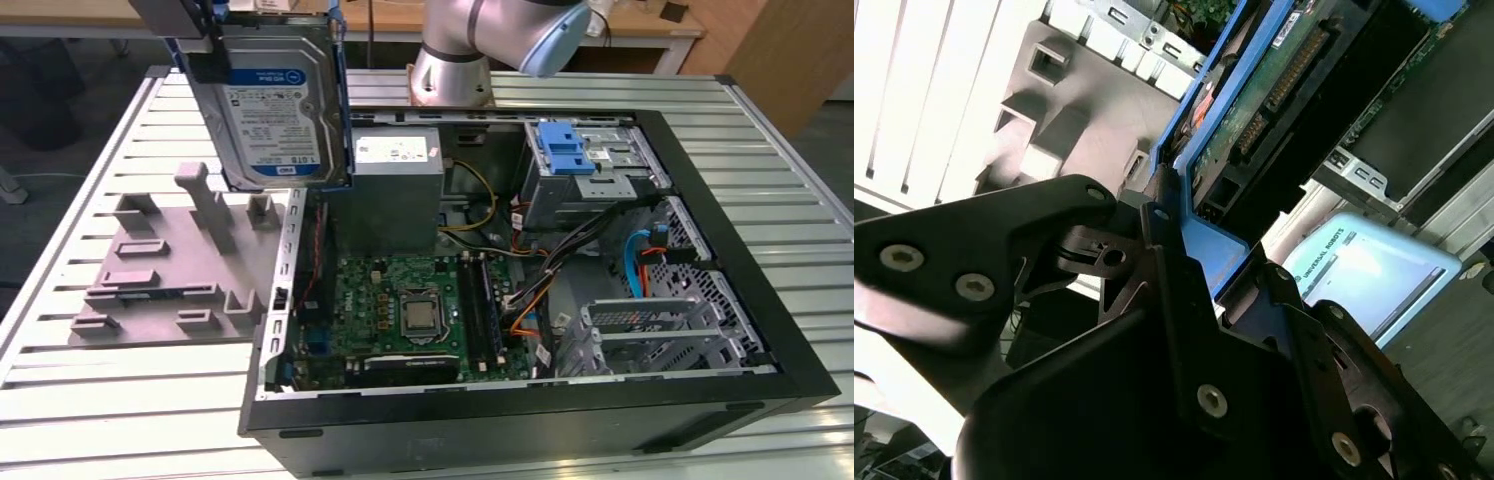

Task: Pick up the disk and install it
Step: 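Pick up the disk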

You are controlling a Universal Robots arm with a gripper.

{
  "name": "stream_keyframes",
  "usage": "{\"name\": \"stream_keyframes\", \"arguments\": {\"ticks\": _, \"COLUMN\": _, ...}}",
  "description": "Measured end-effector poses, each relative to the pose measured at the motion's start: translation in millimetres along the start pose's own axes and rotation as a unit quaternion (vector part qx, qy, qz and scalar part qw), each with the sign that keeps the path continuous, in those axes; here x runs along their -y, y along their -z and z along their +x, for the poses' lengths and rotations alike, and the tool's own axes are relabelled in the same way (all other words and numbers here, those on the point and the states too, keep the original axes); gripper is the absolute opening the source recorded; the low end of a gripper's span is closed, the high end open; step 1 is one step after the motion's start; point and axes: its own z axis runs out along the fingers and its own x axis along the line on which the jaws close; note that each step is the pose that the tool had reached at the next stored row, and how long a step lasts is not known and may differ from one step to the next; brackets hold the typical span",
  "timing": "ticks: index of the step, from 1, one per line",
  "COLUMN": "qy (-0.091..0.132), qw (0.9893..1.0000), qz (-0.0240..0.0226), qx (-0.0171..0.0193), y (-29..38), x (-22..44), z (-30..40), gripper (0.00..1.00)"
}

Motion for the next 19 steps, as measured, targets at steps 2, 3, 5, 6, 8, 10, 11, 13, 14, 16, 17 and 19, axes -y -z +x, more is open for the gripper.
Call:
{"name": "stream_keyframes", "arguments": {"ticks": 2, "qy": 0.0, "qw": 1.0, "qz": 0.0, "qx": 0.0, "y": -0.1, "x": 2.1, "z": 0.3, "gripper": 0.36}}
{"name": "stream_keyframes", "arguments": {"ticks": 3, "qy": 0.0, "qw": 1.0, "qz": 0.0, "qx": 0.0, "y": -0.1, "x": 3.1, "z": 0.5, "gripper": 0.36}}
{"name": "stream_keyframes", "arguments": {"ticks": 5, "qy": 0.0, "qw": 1.0, "qz": 0.0, "qx": 0.0, "y": -0.2, "x": 5.1, "z": 0.9, "gripper": 0.36}}
{"name": "stream_keyframes", "arguments": {"ticks": 6, "qy": 0.0, "qw": 1.0, "qz": 0.0, "qx": 0.0, "y": -0.3, "x": 6.0, "z": 1.1, "gripper": 0.36}}
{"name": "stream_keyframes", "arguments": {"ticks": 8, "qy": 0.0, "qw": 1.0, "qz": 0.0, "qx": 0.0, "y": -0.4, "x": 8.0, "z": 1.5, "gripper": 0.36}}
{"name": "stream_keyframes", "arguments": {"ticks": 10, "qy": 0.0, "qw": 1.0, "qz": 0.0, "qx": 0.0, "y": -0.5, "x": 9.9, "z": 1.8, "gripper": 0.36}}
{"name": "stream_keyframes", "arguments": {"ticks": 11, "qy": 0.0, "qw": 1.0, "qz": 0.0, "qx": 0.0, "y": -0.6, "x": 10.9, "z": 2.0, "gripper": 0.36}}
{"name": "stream_keyframes", "arguments": {"ticks": 13, "qy": 0.0, "qw": 1.0, "qz": 0.0, "qx": 0.0, "y": -0.6, "x": 13.0, "z": 2.3, "gripper": 0.36}}
{"name": "stream_keyframes", "arguments": {"ticks": 14, "qy": 0.0, "qw": 1.0, "qz": 0.0, "qx": 0.0, "y": -0.7, "x": 14.0, "z": 2.5, "gripper": 0.36}}
{"name": "stream_keyframes", "arguments": {"ticks": 16, "qy": 0.0, "qw": 1.0, "qz": 0.0, "qx": 0.0, "y": -0.8, "x": 15.9, "z": 2.9, "gripper": 0.36}}
{"name": "stream_keyframes", "arguments": {"ticks": 17, "qy": 0.0, "qw": 1.0, "qz": 0.0, "qx": 0.0, "y": -0.8, "x": 17.0, "z": 3.1, "gripper": 0.36}}
{"name": "stream_keyframes", "arguments": {"ticks": 19, "qy": 0.0, "qw": 1.0, "qz": 0.0, "qx": 0.0, "y": -0.9, "x": 18.9, "z": 3.5, "gripper": 0.36}}
